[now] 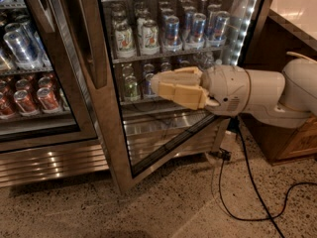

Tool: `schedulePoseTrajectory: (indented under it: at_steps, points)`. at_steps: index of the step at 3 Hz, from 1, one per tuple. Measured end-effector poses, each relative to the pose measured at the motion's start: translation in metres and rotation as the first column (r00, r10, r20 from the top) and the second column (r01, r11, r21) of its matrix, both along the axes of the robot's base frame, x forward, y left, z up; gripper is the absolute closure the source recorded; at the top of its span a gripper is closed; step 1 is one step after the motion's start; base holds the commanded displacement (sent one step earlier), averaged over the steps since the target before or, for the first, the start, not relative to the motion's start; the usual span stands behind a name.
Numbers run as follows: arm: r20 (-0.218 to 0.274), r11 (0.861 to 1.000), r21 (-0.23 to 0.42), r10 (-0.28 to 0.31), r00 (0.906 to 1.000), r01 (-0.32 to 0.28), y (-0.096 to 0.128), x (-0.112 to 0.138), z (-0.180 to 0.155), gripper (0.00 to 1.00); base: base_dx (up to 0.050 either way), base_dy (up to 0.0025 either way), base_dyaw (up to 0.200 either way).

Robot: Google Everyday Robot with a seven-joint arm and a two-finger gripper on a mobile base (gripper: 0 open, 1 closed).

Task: Open right fridge door

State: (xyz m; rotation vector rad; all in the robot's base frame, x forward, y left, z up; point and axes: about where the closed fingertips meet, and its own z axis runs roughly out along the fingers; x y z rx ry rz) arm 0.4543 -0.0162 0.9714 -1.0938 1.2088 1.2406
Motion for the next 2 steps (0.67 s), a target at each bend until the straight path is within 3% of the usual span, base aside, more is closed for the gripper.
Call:
schedulePoseTrajectory:
  at_steps: [2]
  points:
    - [0.004,0.99,0.122,0.073,0.9973,-0.073,0.005,-0.097,-0.017,1.0,0.0,0.0,0.0]
